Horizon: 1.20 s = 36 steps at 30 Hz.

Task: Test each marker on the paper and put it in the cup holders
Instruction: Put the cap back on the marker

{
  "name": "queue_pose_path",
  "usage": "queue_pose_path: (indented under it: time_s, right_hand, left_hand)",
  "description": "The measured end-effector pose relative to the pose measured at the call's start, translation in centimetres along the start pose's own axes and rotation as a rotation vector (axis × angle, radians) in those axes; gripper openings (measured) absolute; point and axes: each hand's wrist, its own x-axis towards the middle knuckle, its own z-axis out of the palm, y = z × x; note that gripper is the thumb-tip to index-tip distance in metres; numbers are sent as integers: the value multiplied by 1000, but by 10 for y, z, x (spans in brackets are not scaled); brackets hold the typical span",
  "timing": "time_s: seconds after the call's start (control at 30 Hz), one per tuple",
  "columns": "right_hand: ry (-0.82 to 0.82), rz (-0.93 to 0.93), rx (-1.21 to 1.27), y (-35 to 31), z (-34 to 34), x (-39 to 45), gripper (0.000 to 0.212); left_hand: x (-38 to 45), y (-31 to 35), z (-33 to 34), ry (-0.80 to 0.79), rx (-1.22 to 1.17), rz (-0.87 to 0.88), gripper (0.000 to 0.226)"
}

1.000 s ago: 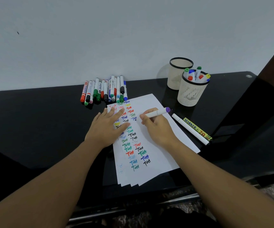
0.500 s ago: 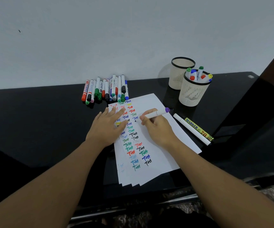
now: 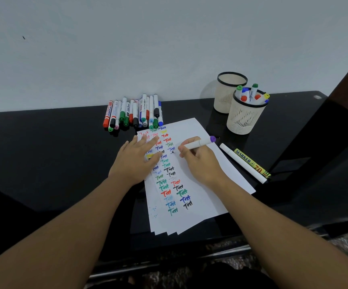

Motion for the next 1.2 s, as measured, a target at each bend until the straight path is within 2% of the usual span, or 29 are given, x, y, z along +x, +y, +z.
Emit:
queue_pose_path:
  time_s: [0.37, 1.2]
  right_hand:
    - [19, -5, 59, 0, -3, -4, 13]
    - [18, 0, -5, -2, -5, -3, 13]
  left_hand:
    - [0, 0, -1, -3, 1, -2, 63]
    - [0, 0, -2, 6, -19, 0, 64]
